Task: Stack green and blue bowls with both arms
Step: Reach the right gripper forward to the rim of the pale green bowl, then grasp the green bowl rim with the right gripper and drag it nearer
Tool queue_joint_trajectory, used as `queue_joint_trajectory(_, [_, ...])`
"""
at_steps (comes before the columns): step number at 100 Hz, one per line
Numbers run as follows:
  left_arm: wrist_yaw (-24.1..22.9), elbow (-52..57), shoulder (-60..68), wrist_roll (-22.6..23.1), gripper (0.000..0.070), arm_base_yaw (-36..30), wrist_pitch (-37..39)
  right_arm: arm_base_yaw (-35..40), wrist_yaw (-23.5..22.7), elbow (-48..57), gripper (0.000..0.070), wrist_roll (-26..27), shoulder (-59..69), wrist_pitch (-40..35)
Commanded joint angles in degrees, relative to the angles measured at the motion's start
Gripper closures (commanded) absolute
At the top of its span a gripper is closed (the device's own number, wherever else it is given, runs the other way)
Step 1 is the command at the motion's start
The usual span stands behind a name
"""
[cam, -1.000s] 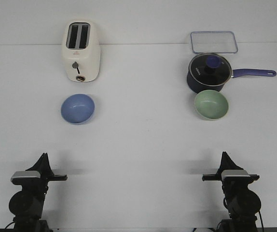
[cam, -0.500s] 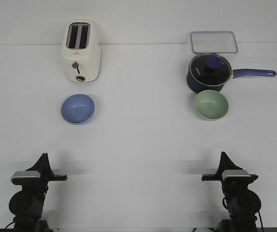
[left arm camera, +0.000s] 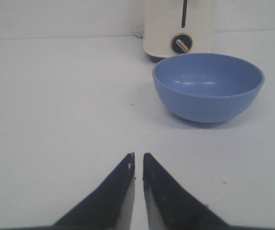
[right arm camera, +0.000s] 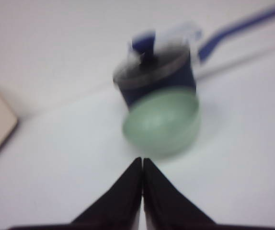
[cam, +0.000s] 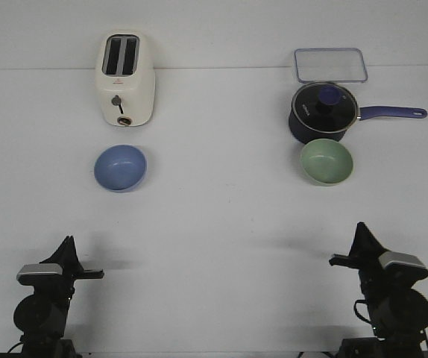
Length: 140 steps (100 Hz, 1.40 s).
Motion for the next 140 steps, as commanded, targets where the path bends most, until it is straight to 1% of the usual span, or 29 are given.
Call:
queue_joint_trajectory(1, [0.07,-1.05,-0.11,0.31,0.0685,-0.04,0.55,0.0,1.86,7.1,0.05,-4.42,8.0,-2.23])
queue_joint_trajectory(2, [0.07,-1.05,-0.11,0.31,0.0685,-0.04,0.55,-0.02,2.47,8.68,0.0449,-5.01,9.86,-2.82])
queue_joint_trajectory(4, [0.07,-1.05,-0.11,0.31,0.0685,-0.04,0.55,-0.02,3.3,10.67,0.0388,-5.66,12.33,-3.54])
queue_joint_trajectory(9, [0.09,-1.05,-0.11,0.31,0.0685,-0.04,0.55,-0.02,5.01,15.52,0.0298,-6.88,18.64,-5.57])
queue_joint_trajectory(11, [0.07,-1.05,-0.11,0.31,0.0685,-0.04,0.55,-0.04,5.33,16.94,0.0291,-7.19,20.57,-6.27])
queue_joint_trajectory(24, [0.09,-1.05,-0.11,0.31,0.0685,-0.04,0.55,-0.92,6.25,27.78,0.0289,-9.84,37.75,-11.34])
queue_joint_trajectory(34, [0.07,-1.05,-0.11,0.31,0.0685,-0.04,0.55,-2.95,5.7,34.93,0.0289,-10.08,50.58,-14.47])
queue_joint_trajectory(41, [0.09,-1.05,-0.11,0.31,0.0685,-0.04,0.55,-4.57,4.5,38.93,0.0289,-10.08,58.6,-15.63])
queue_joint_trajectory(61, [0.07,-1.05,-0.11,0.31,0.0685,-0.04,0.55,-7.74,1.79,45.92,0.029,-10.03,76.22,-15.19])
queue_joint_trajectory(74, [0.09,-1.05,-0.11,0.31,0.0685,-0.04,0.55,-9.14,-3.02,46.73,0.0291,-9.55,82.16,-11.15])
queue_joint_trajectory(80, [0.07,-1.05,-0.11,0.31,0.0685,-0.04,0.55,-9.53,-4.35,46.73,0.0291,-8.94,83.97,-9.27])
queue_joint_trajectory(85, [0.07,-1.05,-0.11,0.31,0.0685,-0.04,0.55,-9.75,-4.39,46.73,0.0294,-8.24,85.2,-7.98])
queue_joint_trajectory(89, [0.07,-1.05,-0.11,0.31,0.0685,-0.04,0.55,-9.81,-4.39,46.73,0.0309,-7.91,85.96,-7.13])
queue_joint_trajectory(93, [0.07,-1.05,-0.11,0.31,0.0685,-0.04,0.55,-9.81,-4.39,46.73,0.0349,-7.69,86.62,-6.32])
queue_joint_trajectory(107, [0.07,-1.05,-0.11,0.31,0.0685,-0.04,0.55,-9.81,-4.57,46.73,0.0606,-6.34,87.6,-4.79])
queue_joint_trajectory(109, [0.09,-1.05,-0.11,0.31,0.0685,-0.04,0.55,-9.81,-4.76,46.73,0.0656,-6.16,87.6,-4.74])
queue_joint_trajectory(112, [0.07,-1.05,-0.11,0.31,0.0685,-0.04,0.55,-9.81,-4.94,46.73,0.0695,-6.12,87.6,-4.72])
queue_joint_trajectory(126, [0.09,-1.05,-0.11,0.31,0.0685,-0.04,0.55,-10.51,-6.82,46.77,0.07,-6.12,86.09,-6.25])
queue_joint_trajectory(136, [0.07,-1.05,-0.11,0.31,0.0685,-0.04,0.55,-11.58,-9.77,46.77,0.07,-6.16,81.99,-8.72])
queue_joint_trajectory(140, [0.07,-1.05,-0.11,0.31,0.0685,-0.04,0.55,-11.89,-11.61,46.73,0.07,-6.19,79.71,-9.9])
